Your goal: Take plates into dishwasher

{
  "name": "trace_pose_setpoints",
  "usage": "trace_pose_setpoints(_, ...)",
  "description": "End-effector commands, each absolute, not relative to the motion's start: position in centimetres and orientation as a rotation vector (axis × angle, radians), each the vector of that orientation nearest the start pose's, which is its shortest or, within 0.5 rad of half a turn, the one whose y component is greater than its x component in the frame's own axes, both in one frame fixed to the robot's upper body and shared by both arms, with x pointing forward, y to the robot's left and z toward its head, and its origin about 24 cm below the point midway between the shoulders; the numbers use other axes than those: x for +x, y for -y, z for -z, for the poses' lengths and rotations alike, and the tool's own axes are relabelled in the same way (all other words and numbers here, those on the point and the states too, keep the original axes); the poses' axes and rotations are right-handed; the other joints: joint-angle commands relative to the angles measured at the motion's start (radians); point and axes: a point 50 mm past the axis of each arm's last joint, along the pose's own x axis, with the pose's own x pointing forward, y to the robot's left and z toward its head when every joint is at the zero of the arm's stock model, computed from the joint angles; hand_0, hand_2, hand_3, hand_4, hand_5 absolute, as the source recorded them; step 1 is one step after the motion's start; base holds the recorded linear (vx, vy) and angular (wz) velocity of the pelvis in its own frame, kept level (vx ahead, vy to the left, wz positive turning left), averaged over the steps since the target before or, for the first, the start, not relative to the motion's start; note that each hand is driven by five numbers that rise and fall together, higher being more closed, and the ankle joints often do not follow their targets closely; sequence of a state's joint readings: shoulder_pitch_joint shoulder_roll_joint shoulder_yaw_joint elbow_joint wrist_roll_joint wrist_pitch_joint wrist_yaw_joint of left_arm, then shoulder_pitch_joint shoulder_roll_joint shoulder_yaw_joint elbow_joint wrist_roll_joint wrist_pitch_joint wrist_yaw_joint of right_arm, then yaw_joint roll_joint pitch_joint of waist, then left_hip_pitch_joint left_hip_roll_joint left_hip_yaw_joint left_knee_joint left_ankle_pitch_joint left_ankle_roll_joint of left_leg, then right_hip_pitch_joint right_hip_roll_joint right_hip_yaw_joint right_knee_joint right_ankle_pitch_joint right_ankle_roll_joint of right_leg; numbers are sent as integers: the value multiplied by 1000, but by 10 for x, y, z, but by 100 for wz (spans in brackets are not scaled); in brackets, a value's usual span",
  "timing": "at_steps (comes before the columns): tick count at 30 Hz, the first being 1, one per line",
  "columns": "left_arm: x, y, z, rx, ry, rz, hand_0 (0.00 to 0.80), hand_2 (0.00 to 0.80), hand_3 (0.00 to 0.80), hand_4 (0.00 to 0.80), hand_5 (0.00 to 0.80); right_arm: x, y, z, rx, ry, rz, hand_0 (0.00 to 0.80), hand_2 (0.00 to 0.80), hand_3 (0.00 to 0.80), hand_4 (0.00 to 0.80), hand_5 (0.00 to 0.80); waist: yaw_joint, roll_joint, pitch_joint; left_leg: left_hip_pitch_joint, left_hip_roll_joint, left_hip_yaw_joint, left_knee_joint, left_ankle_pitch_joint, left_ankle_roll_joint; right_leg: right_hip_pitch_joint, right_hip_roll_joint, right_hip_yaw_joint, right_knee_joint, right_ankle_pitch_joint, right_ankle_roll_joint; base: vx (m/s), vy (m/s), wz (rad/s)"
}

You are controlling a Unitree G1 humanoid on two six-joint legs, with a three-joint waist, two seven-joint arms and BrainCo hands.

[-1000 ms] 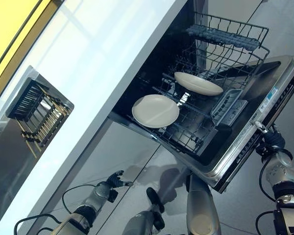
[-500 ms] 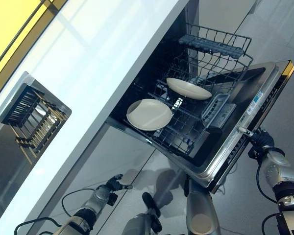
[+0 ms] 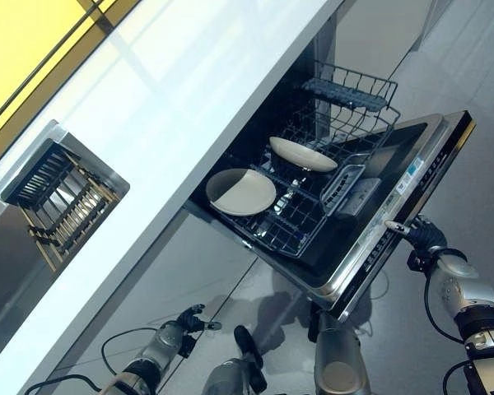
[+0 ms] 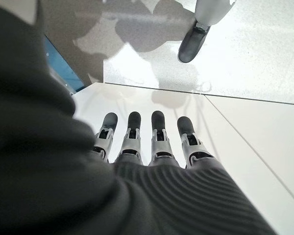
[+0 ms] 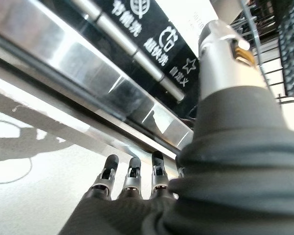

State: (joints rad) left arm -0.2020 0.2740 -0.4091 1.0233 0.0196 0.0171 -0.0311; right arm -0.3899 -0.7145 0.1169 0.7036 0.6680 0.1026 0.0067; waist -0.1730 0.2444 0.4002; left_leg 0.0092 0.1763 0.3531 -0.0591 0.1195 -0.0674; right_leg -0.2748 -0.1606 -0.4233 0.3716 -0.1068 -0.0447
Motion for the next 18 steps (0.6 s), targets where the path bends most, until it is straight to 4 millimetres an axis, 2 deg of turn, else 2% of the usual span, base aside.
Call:
trace_pose_setpoints(1, 197, -215, 118, 574, -889, 253, 0, 0, 0, 0, 0, 354, 193, -114, 117, 30, -310, 0, 0, 0, 0, 0, 92, -95, -57, -32, -72, -25, 31, -82, 5, 173, 7, 93, -139, -92, 21, 119, 94, 5)
trace_pose_setpoints(11, 177, -226, 127, 589, -956, 235, 0, 0, 0, 0, 0, 348, 175, -102, 122, 6, -363, 0, 0, 0, 0, 0, 119, -145, -83, -24, -76, -54, 77, -124, 23, 230, 10, 100, -178, -69, 34, 106, 71, 9)
trace_pose_setpoints(18, 163, -232, 132, 587, -997, 226, 0, 0, 0, 0, 0, 345, 169, -94, 131, -25, -394, 0, 0, 0, 0, 0, 156, -182, -102, -18, -79, -66, 107, -152, 35, 286, 9, 79, -234, -36, 54, 144, 97, 12)
